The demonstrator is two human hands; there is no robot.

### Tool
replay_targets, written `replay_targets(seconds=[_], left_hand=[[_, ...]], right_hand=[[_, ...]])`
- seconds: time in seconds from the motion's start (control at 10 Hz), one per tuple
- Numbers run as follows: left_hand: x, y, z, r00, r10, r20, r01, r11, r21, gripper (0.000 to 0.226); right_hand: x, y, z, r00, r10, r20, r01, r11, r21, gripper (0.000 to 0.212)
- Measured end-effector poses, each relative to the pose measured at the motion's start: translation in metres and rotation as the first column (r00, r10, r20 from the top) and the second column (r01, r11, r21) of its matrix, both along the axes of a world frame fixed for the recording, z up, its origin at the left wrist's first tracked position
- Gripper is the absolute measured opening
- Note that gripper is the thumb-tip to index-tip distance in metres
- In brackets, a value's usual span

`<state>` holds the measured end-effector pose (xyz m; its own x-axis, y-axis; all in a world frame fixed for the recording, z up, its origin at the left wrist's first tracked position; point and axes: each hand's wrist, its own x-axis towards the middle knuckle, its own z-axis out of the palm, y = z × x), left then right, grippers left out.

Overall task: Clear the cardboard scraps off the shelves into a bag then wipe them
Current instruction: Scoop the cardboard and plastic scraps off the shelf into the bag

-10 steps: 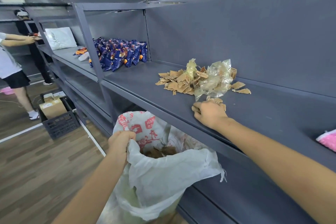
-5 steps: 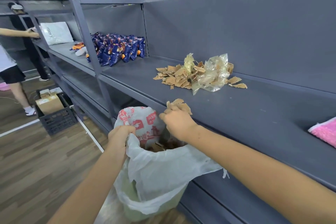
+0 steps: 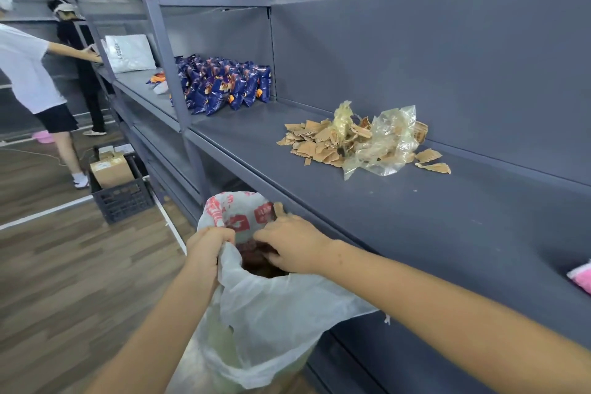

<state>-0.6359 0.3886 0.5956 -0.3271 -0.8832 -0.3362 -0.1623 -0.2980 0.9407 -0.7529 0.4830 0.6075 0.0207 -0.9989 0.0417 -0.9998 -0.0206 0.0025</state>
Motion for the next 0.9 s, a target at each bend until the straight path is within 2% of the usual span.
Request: replay_targets(seconds=[0.1,0.2,0.3,0.4,0.5,0.6,0.7,0.8,0.9], left_hand=[[-0.008,-0.004,0.008,0.986,0.151,0.067,-0.155,0.985,0.069,0.014],[-0.013,-0.013,0.003,0.984,0.168,0.054,-0.173,0.980,0.101,0.030],[-0.016,-0.014,-0.003,0.993,0.098,0.058,-0.102,0.993,0.054,0.010],[-0.019,-0.018,-0.003,0.967,0.187,0.172,-0.204,0.975,0.090,0.031],[-0.022,-0.016,0.004,0.961,0.161,0.226,-0.183,0.980,0.077,0.025],[-0.021,-0.011,0.006,0.967,0.128,0.221,-0.138,0.990,0.031,0.007],[-0.019,-0.005,0.007,0.971,0.178,0.158,-0.185,0.982,0.029,0.016],[-0.020,0.000,0.008,0.977,0.180,0.116,-0.186,0.981,0.049,0.018],[-0.022,-0.004,0.006,0.973,0.189,0.131,-0.197,0.979,0.057,0.017]], right_hand=[[-0.007,-0.003,0.002,0.998,0.016,0.058,-0.015,1.000,-0.027,0.032],[-0.018,-0.008,0.005,1.000,-0.004,0.015,0.006,0.996,-0.093,0.038],[-0.039,-0.010,0.013,0.993,-0.116,0.004,0.116,0.981,-0.155,0.044],[-0.076,-0.012,0.027,0.954,-0.300,0.001,0.293,0.932,-0.214,0.056],[-0.122,-0.016,0.044,0.868,-0.496,0.032,0.491,0.845,-0.213,0.075],[-0.160,-0.016,0.056,0.770,-0.637,0.051,0.636,0.758,-0.145,0.091],[-0.181,-0.017,0.056,0.713,-0.697,0.082,0.701,0.712,-0.040,0.095],[-0.185,-0.019,0.047,0.713,-0.697,0.076,0.695,0.717,0.050,0.085],[-0.185,-0.021,0.037,0.713,-0.687,0.138,0.682,0.726,0.092,0.073]])
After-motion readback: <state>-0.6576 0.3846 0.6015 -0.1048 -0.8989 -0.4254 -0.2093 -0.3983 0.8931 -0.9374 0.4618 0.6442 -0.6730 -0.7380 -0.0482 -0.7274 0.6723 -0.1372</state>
